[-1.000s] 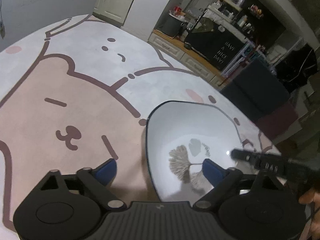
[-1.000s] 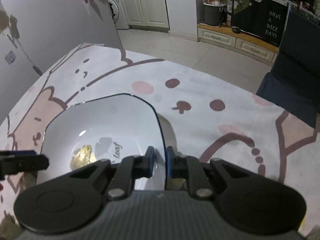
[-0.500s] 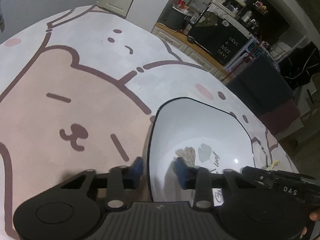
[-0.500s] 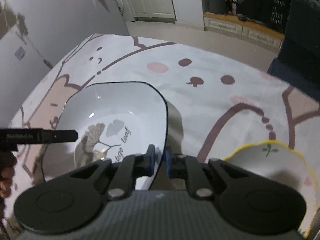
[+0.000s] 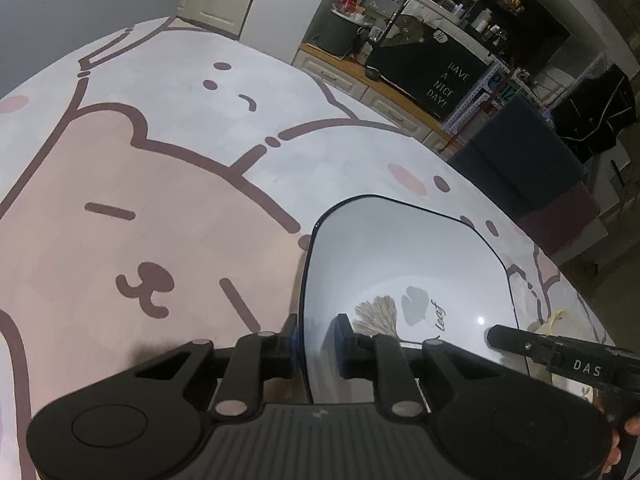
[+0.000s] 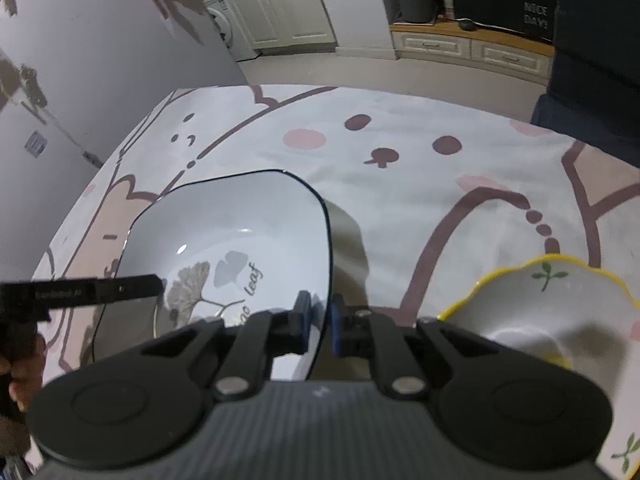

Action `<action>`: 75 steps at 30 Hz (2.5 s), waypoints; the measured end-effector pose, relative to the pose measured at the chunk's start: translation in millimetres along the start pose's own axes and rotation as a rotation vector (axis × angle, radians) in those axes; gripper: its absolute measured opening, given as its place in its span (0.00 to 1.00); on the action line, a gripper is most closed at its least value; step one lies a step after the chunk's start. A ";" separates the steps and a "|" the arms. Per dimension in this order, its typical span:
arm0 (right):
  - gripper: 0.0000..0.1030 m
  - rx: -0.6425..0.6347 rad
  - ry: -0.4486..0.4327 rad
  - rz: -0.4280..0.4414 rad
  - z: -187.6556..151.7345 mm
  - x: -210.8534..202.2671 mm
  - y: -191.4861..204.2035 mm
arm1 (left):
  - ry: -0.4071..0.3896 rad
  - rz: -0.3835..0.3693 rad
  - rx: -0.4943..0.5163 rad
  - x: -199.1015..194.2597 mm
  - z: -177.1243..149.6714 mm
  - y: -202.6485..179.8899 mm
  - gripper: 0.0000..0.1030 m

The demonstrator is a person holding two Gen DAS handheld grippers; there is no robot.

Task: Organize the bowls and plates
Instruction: 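Lift the white plate with both grippers and carry it toward the cream bowl, then lower the white plate beside the cream bowl and open both grippers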

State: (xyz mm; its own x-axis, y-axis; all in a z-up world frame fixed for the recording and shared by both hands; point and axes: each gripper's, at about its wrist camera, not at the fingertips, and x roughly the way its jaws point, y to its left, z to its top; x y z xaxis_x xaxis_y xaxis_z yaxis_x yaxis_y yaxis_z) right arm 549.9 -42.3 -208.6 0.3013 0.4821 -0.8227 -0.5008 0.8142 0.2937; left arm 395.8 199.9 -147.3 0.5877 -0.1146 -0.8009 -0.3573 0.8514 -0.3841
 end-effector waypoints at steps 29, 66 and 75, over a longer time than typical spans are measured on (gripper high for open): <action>0.10 0.107 -0.229 -0.027 -83.3 -236.1 47.8 | -0.114 -0.191 0.140 -198.6 -66.5 -82.5 0.15; 0.11 0.429 -0.121 -0.298 -392.8 -301.4 -78.7 | 0.265 -0.290 0.376 -82.8 -299.9 -183.9 0.15; 0.12 0.420 -0.068 -0.318 -385.7 -286.8 -76.8 | 0.273 -0.265 0.378 -71.6 -301.1 -185.6 0.15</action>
State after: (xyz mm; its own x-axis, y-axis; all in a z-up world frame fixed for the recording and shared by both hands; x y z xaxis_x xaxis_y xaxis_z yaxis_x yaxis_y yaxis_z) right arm 189.0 -367.9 -183.0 0.4446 0.1989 -0.8734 -0.0120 0.9763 0.2162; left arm 201.4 -104.0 -157.0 0.3937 -0.4365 -0.8090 0.0936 0.8945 -0.4371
